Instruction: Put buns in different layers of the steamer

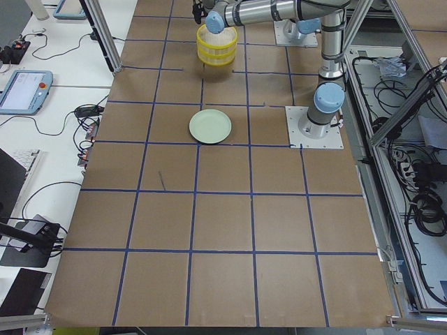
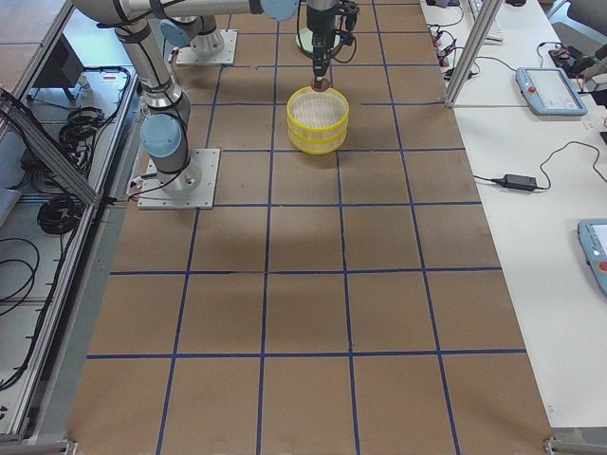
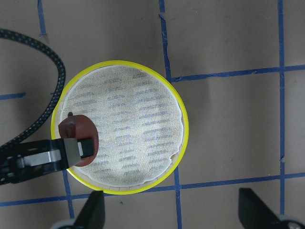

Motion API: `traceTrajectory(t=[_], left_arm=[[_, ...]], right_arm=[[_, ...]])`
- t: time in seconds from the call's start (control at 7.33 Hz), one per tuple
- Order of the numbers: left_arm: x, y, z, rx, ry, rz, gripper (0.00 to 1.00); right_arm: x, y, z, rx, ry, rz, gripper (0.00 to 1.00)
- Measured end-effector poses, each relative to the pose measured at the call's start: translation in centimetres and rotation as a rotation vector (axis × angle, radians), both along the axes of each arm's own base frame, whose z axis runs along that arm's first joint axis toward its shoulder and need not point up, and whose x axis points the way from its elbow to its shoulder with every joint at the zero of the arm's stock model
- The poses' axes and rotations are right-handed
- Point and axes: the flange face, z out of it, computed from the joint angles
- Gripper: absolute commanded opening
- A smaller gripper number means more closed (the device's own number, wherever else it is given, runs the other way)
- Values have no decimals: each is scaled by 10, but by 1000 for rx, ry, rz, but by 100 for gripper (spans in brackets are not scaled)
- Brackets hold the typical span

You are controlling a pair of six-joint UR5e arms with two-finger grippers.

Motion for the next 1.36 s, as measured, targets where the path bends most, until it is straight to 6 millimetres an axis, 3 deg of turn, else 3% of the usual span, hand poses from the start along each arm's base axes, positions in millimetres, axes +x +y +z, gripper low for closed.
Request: traceTrajectory(t=[0.14, 0.95, 1.36], left_arm=[[-1, 0, -9, 11, -4, 0, 57], [-2, 1, -19, 30, -10, 4, 60], [7, 0, -13, 2, -58, 4, 68]], right_arm=[[0, 0, 0, -1, 0, 0, 100], [0, -1, 2, -4, 1, 0, 100], [-1, -1, 2, -4, 1, -1, 100]])
